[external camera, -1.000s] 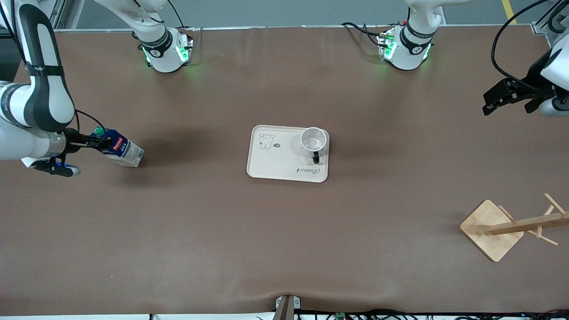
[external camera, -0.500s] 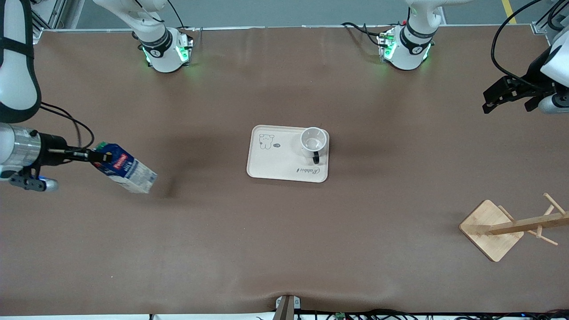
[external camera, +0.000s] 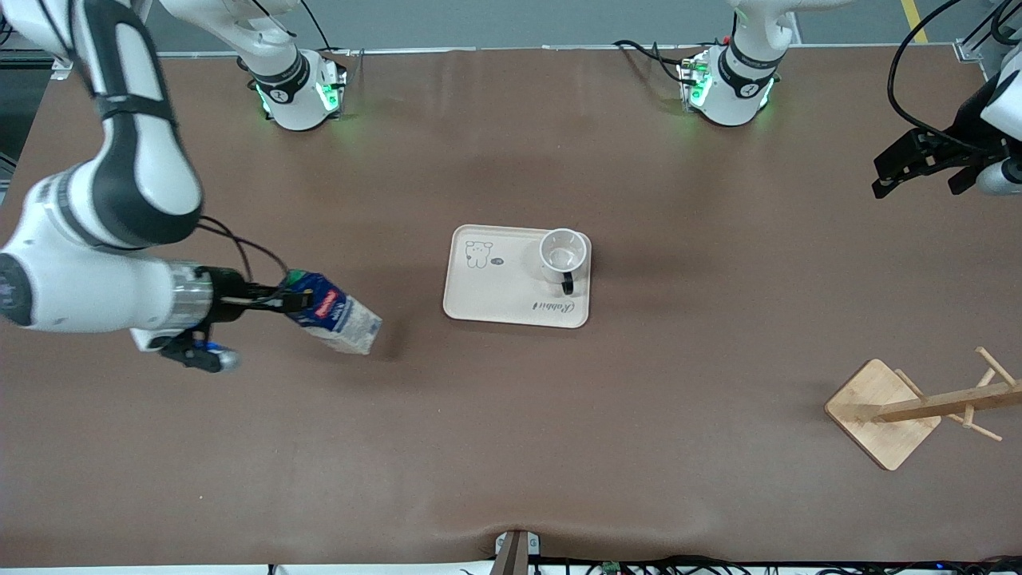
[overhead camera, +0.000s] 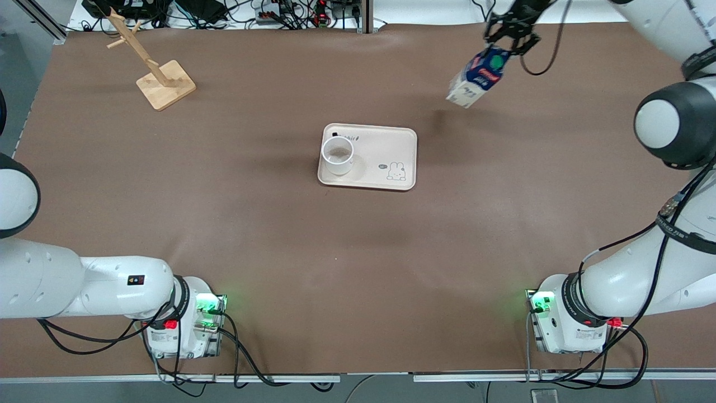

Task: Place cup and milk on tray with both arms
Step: 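Lift the milk carton with the right gripper and carry it to the tray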

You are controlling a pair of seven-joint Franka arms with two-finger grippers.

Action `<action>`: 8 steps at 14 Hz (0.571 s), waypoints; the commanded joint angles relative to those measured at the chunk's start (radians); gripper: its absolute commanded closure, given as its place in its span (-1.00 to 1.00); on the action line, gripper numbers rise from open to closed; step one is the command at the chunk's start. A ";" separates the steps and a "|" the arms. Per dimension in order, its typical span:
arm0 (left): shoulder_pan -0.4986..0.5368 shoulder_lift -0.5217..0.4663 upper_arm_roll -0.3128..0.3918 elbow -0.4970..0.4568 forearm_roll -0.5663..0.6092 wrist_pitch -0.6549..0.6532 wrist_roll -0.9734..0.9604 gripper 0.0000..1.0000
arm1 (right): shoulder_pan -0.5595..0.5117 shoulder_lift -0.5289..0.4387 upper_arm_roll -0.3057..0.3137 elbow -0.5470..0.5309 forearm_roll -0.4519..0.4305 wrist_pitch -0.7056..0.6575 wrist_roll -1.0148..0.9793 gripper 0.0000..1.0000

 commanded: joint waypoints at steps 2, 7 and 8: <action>-0.007 -0.043 0.002 -0.019 -0.019 -0.008 0.009 -1.00 | 0.150 0.032 -0.015 0.035 0.006 0.003 0.129 1.00; -0.003 -0.034 0.003 -0.016 -0.019 -0.008 0.003 -1.00 | 0.243 0.093 -0.013 0.026 -0.009 0.023 0.135 1.00; -0.003 -0.035 0.003 -0.018 -0.019 -0.009 -0.002 -1.00 | 0.246 0.099 -0.013 0.024 -0.009 0.023 0.135 1.00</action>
